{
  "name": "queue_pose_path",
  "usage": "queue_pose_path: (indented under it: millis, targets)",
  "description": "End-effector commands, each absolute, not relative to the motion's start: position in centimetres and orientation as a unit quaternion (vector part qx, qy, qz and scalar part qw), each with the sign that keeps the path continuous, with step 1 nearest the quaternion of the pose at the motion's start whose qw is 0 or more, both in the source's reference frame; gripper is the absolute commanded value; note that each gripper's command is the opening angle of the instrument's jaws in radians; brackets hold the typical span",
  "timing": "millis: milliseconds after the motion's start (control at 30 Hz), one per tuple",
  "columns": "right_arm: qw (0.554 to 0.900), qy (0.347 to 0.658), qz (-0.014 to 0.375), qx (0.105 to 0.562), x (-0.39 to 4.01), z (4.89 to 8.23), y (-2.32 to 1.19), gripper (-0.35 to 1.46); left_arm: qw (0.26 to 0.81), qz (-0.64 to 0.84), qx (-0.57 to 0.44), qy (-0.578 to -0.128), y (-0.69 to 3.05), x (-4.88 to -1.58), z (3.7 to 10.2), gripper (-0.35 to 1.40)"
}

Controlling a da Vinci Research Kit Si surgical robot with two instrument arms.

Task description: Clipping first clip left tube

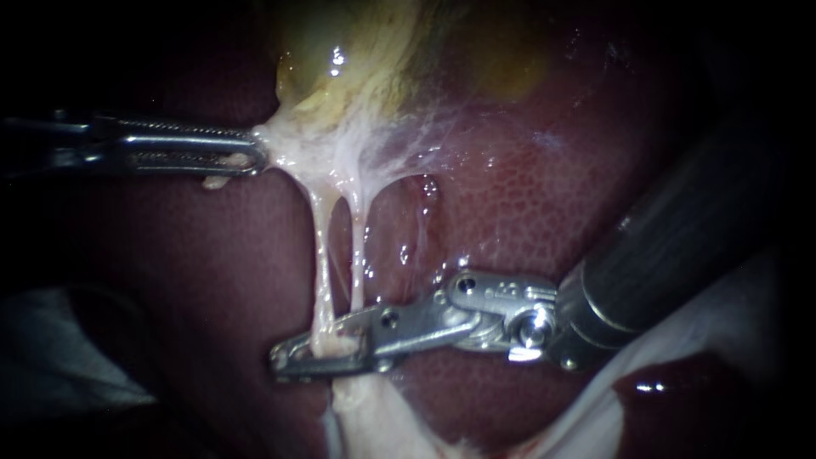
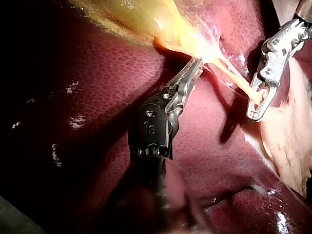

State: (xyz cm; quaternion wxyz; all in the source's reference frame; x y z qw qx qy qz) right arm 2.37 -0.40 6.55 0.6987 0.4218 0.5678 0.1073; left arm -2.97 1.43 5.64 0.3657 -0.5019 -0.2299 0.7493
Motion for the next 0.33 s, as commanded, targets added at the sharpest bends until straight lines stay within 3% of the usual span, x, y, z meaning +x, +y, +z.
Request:
queue_pose_path:
  millis: [33,333]
  targets:
    - [0.699,0.568,0.106,0.421,2.37,6.56,-0.40,-0.35,0.366,0.749,-0.502,-0.230,1.43,-2.97,5.64,-0.35]
    - [0.698,0.568,0.106,0.423,2.37,6.56,-0.39,-0.35,0.366,0.749,-0.502,-0.230,1.43,-2.97,5.64,-0.35]
